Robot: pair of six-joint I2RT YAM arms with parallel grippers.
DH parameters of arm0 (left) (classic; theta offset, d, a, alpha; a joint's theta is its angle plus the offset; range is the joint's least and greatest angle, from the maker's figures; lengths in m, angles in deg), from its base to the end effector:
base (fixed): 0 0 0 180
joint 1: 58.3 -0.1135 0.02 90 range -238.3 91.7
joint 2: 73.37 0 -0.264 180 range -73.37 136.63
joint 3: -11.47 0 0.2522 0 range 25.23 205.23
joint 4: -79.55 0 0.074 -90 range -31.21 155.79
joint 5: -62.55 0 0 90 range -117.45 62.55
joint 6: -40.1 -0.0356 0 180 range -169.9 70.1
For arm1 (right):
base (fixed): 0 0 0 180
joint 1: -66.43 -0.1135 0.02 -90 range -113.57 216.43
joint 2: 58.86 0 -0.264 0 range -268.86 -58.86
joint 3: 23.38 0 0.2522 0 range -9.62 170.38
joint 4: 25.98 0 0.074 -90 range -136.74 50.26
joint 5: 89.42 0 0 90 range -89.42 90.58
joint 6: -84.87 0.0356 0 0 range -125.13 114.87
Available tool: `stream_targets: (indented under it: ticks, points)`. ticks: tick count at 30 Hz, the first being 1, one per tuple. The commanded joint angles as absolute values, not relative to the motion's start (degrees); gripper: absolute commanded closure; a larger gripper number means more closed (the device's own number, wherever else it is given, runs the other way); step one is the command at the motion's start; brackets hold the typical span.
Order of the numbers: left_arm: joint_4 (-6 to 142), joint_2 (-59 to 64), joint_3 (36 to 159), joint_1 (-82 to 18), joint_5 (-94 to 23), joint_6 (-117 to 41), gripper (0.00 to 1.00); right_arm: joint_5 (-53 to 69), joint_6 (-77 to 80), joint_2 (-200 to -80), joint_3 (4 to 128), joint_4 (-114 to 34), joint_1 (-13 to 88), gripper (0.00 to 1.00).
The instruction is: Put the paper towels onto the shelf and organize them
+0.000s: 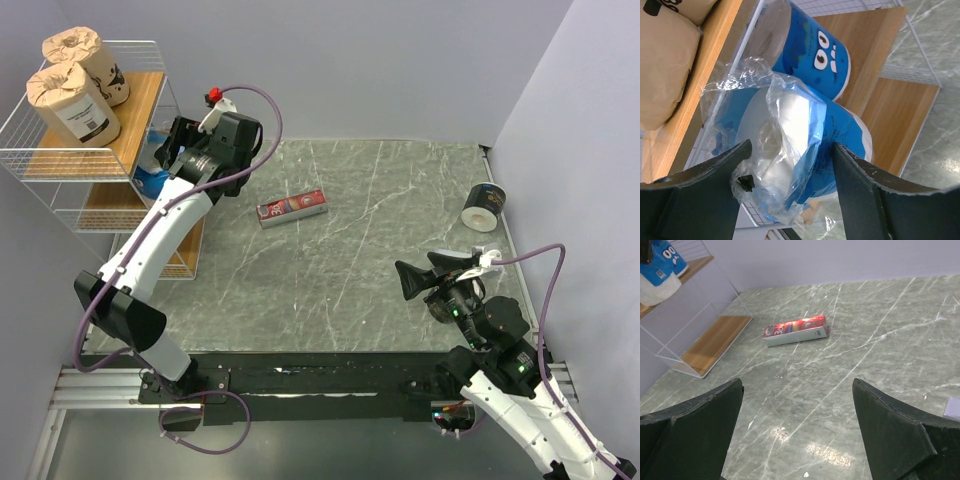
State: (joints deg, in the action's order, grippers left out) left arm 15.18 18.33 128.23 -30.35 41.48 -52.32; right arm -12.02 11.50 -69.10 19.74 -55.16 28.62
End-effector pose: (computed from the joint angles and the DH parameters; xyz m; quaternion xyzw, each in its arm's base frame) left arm 0.3013 -0.1223 0.4292 -0.0386 0.7826 0.4208 0.4572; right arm 0.0684 0.0432 0.3044 -0.0462 0.6829 0.2650 0.6792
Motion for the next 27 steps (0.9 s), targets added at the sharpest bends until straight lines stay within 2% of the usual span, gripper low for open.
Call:
stream_targets:
  ticks: [1, 15, 27]
  points:
    - [18.8, 17.9, 127.7, -30.6, 45.4, -55.3, 0.27, -12.7, 10.7, -68.9, 22.0, -53.9, 28.3, 0.03]
    - [20.2, 20.8, 133.8, -30.1, 38.1, -57.6, 0.22, -13.5, 10.0, -68.4, 21.6, -54.6, 28.3, 0.03]
    - [23.7, 21.0, 132.8, -29.9, 43.5, -62.0, 0.23, -12.8, 10.7, -68.8, 20.8, -53.8, 28.3, 0.03]
